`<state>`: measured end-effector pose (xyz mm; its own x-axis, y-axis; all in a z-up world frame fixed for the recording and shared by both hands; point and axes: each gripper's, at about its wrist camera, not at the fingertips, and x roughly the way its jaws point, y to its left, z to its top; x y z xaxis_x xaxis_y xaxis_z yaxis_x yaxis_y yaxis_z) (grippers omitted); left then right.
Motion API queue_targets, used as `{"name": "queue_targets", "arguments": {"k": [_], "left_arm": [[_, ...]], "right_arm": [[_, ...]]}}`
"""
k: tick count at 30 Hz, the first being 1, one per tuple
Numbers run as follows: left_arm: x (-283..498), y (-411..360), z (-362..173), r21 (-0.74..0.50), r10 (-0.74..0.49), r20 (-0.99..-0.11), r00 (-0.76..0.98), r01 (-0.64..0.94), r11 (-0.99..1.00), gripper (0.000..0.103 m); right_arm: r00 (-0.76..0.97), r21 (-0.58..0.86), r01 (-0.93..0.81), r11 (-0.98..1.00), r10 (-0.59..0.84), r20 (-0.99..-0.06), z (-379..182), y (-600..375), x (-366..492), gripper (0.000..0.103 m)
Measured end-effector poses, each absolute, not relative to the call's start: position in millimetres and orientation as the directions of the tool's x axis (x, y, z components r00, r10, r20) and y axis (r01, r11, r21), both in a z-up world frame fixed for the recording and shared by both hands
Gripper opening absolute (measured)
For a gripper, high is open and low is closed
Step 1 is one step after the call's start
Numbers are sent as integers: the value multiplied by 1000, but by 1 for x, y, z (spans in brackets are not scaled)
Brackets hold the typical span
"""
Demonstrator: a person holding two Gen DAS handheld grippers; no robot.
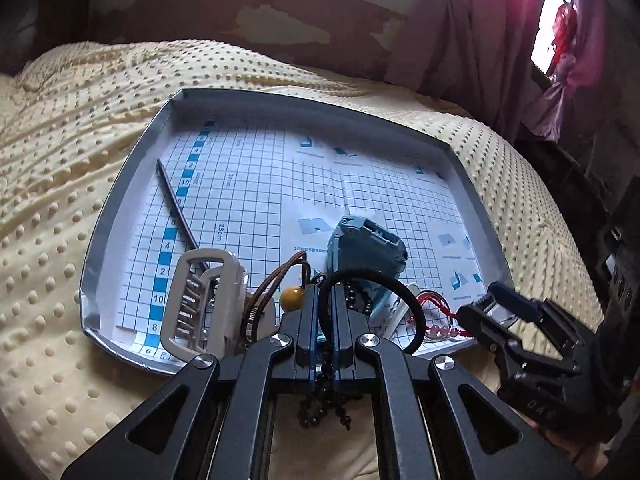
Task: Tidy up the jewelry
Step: 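Carry the rubber ring and chain keyring into the grey tray with both tools, then open both tools to release the ring and keyring, then lift away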
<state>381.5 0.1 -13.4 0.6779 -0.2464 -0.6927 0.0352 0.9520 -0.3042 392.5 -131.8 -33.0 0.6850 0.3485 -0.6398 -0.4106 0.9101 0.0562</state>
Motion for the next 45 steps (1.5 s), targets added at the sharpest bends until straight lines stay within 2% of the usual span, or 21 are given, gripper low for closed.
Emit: {"name": "queue_targets", "arguments": {"k": [4,6,8,12,14,16,18,19,20,24,29,38,45], "left_arm": [[379,5,-12,-331,-263,-696,668,26,943,5],[378,4,-11,-326,-256,-708,658,17,945,8],[377,4,-11,-324,-252,-715,653,10,946,23],[370,3,-4,-342,-257,-689,677,9,940,45],[366,5,0,-363,-271,-670,691,14,932,64],[359,4,8,-387,-286,-639,714,24,922,79],[349,5,16,-410,-309,-596,741,50,911,87],[342,5,21,-417,-322,-570,756,71,906,97],[334,5,26,-417,-322,-545,774,83,905,102],[302,4,47,-401,-328,-468,820,134,906,102],[262,-1,66,-327,-280,-446,850,137,935,102],[183,1,94,-272,-255,-390,885,154,950,102],[117,-1,117,-189,-222,-292,930,171,967,102]], "right_arm": [[683,80,-397,914,352,-640,-39,-133,395,58],[681,99,-380,920,350,-643,-40,-136,398,62],[683,118,-372,921,358,-637,-38,-141,398,67],[698,145,-354,924,364,-617,-32,-149,393,77],[711,148,-344,927,360,-604,-27,-154,386,82],[722,156,-342,927,366,-587,-21,-158,378,90],[735,164,-345,924,374,-565,-13,-162,367,99],[741,166,-346,923,378,-556,-10,-163,362,101],[746,171,-350,921,384,-544,-5,-165,355,103],[773,187,-349,918,395,-496,14,-169,327,103],[810,178,-350,920,393,-435,41,-167,283,103],[843,132,-395,909,416,-342,85,-157,190,103],[864,109,-411,905,425,-270,100,-148,128,103]]}}
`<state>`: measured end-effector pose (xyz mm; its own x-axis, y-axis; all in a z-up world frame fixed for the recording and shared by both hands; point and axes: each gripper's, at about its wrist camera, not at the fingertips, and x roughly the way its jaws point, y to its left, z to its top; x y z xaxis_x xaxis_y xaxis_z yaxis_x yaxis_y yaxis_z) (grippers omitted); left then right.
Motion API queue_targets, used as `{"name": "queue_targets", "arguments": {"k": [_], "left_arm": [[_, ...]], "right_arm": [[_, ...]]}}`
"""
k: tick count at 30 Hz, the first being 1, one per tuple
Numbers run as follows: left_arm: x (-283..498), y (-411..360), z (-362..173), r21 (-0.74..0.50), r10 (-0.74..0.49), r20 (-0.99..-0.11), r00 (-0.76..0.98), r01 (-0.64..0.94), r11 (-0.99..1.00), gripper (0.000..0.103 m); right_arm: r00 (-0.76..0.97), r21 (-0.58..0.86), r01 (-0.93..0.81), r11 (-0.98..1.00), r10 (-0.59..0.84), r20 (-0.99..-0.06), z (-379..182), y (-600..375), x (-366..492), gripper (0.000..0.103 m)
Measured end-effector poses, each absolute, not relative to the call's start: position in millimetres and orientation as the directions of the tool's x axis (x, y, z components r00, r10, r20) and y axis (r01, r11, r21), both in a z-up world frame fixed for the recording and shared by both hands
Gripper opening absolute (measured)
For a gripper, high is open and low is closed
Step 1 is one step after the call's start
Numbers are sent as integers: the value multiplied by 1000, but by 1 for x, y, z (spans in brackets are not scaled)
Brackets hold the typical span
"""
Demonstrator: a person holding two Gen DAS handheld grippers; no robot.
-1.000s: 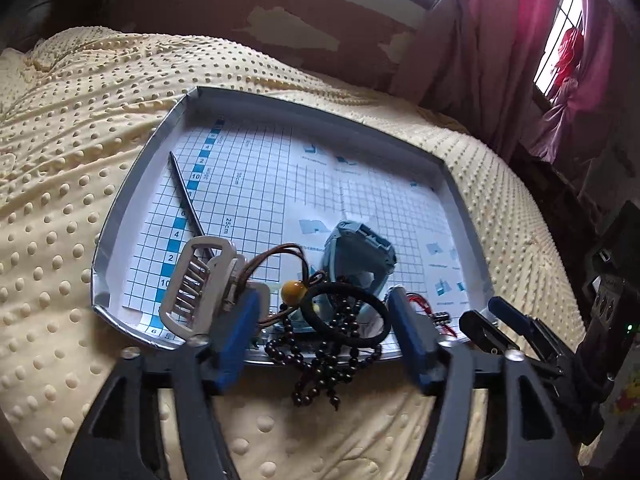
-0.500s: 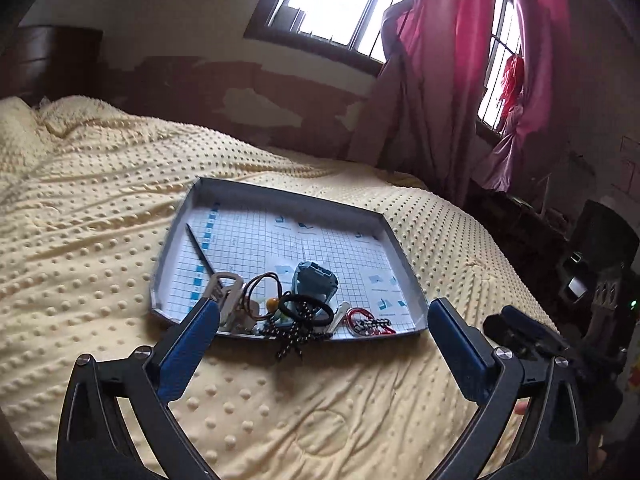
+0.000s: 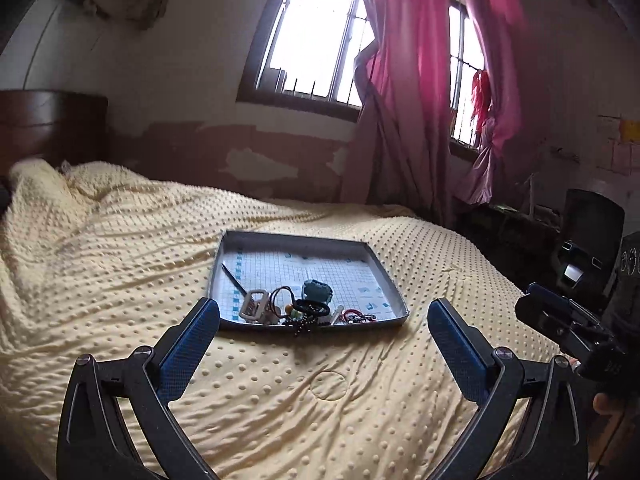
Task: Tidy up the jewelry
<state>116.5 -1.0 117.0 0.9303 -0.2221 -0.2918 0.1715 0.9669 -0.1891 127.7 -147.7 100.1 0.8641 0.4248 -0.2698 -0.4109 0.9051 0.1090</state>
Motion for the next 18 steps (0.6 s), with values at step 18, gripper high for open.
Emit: {"name": "queue_targets", "arguments": {"k": [18], "left_arm": [[8,1,70,-80,-98,-261,960,80,994,102]], "right_arm": [[902,70,-368,927,374,-213,47,-138,36,103]]}}
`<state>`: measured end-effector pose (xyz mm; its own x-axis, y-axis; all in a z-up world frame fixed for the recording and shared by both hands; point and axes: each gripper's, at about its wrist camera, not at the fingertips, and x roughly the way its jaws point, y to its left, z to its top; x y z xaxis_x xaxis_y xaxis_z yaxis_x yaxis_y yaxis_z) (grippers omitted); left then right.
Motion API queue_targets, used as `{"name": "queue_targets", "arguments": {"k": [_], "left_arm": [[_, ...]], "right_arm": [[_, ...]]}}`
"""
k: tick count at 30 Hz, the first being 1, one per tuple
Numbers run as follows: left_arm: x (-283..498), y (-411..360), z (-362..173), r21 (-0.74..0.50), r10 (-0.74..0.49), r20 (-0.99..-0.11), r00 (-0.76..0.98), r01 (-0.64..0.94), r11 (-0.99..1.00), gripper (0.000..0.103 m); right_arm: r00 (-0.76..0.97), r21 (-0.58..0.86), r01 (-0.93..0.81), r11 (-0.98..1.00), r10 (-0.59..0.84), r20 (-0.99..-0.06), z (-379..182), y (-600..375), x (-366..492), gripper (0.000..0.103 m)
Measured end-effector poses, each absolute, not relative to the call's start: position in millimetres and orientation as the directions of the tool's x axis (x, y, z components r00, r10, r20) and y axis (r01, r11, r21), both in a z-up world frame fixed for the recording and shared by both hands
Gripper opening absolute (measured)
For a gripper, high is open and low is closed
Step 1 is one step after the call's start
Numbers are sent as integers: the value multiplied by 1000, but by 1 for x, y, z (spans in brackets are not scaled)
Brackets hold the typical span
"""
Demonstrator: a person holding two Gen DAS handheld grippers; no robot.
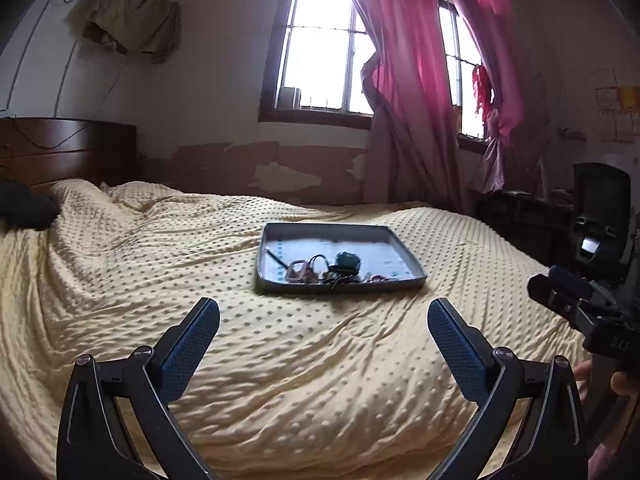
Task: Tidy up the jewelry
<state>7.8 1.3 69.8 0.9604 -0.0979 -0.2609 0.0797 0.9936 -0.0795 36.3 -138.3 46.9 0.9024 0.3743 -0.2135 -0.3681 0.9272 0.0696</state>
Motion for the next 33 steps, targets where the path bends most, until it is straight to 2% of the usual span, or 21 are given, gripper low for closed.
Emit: {"name": "queue_targets", "arguments": {"k": [6,11,24,33], "left_arm": [[-4,9,53,-74,-38,-225,974,21,997,102],[-6,9,41,-34,22,-241,970,-31,999,102],[-3,23,21,-90,5,-293,956,-33,995,102],[-1,18,18,-54,24,-302,953,-42,998,102]], "right_arm": [[907,79,-352,933,361,-218,32,-139,29,103],[886,144,-341,929,369,-281,16,-137,37,103],[873,157,-335,929,369,-319,3,-130,50,103],[873,157,-330,931,364,-325,1,-130,52,103]]}}
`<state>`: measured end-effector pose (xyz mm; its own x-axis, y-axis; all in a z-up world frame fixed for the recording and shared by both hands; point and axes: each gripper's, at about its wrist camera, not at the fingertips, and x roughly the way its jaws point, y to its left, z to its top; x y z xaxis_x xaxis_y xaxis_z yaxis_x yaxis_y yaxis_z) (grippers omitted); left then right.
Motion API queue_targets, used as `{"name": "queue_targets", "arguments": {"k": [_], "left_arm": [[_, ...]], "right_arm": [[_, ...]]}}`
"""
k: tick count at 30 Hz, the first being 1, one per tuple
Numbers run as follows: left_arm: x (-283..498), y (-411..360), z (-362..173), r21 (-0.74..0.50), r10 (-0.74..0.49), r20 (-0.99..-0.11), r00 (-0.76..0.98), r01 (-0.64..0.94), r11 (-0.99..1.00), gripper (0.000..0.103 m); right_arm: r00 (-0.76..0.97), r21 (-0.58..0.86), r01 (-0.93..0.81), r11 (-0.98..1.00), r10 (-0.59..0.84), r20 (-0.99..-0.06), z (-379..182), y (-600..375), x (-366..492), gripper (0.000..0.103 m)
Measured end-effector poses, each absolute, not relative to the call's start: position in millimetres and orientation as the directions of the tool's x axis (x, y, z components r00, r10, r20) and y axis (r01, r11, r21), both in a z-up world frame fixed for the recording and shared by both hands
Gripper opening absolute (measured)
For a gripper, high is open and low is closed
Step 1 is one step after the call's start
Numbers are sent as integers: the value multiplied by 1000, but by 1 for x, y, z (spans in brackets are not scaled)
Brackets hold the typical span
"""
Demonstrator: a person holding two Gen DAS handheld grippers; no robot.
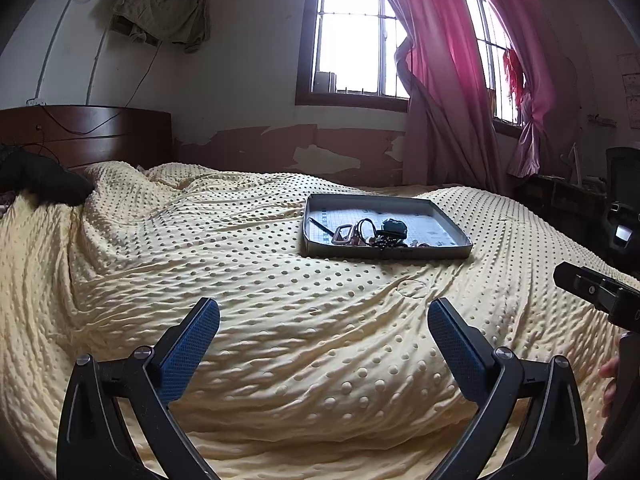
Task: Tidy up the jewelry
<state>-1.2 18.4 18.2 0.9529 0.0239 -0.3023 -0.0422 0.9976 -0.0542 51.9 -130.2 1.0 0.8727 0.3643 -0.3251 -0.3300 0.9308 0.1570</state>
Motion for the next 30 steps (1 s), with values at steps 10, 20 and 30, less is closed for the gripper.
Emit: {"name": "queue_targets", "arguments": {"k": [10,20,30], "left_arm": [[-2,22,18,-63,19,-300,954,-39,997,102],[-3,24,19,-66,28,-295,955,-50,997,102],[-4,24,19,-61,29,-292,956,-49,997,102]], "right_arm": [[872,141,-335,931,364,-328,0,-128,52,103],[871,149,-331,932,363,-332,0,-128,51,103],[872,139,-333,933,360,-330,0,-128,50,103]]}}
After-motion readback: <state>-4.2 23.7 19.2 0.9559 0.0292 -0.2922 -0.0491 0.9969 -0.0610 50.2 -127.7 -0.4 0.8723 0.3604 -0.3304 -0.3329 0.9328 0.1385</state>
